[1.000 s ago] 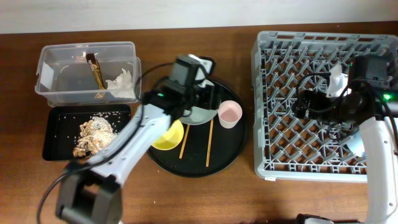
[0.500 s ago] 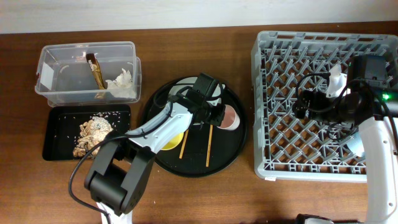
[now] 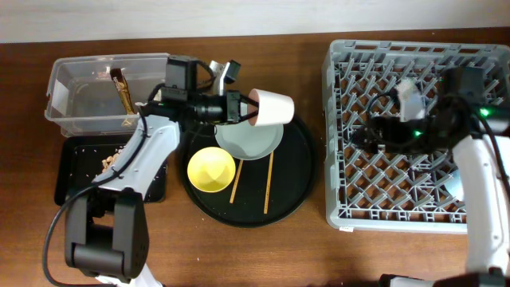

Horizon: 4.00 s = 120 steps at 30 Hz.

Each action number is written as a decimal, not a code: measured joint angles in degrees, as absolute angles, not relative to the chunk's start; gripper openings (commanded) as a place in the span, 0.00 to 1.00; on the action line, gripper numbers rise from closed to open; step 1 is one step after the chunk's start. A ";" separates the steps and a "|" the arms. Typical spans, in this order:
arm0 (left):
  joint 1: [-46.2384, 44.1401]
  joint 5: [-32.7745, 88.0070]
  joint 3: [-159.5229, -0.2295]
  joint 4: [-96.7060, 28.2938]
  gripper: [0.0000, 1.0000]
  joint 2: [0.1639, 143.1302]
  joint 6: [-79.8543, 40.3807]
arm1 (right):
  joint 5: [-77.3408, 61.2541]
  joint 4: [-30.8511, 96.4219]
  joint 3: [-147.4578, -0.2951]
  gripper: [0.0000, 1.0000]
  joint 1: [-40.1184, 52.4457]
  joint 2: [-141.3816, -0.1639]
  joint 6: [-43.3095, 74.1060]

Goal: Sort waste into correct bins and load items into the dishwasher rack
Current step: 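Grasp the pink cup with left gripper and pass it to right gripper, then place the pink cup in the dish rack beside the blue cup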

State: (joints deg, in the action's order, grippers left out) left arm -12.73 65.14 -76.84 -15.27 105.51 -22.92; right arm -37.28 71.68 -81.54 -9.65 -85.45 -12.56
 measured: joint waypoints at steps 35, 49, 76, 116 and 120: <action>-18.83 73.32 -76.84 -17.28 0.75 105.51 -24.16 | -50.74 63.35 -81.47 0.43 7.40 -88.51 -25.06; -9.02 23.38 -77.25 -51.64 0.81 98.21 -10.17 | -7.62 77.69 -96.53 0.45 -15.90 -88.71 0.60; -9.04 18.59 -77.25 -51.86 0.81 96.57 -9.82 | 0.32 84.03 -99.53 0.86 -26.83 -109.86 4.58; -9.04 18.59 -77.25 -51.88 0.81 96.57 -9.82 | 17.58 73.41 -93.01 0.77 -37.45 -107.85 23.79; -9.04 18.57 -77.25 -51.88 0.81 96.57 -9.82 | 17.78 73.71 -92.05 0.77 -38.06 -107.77 24.23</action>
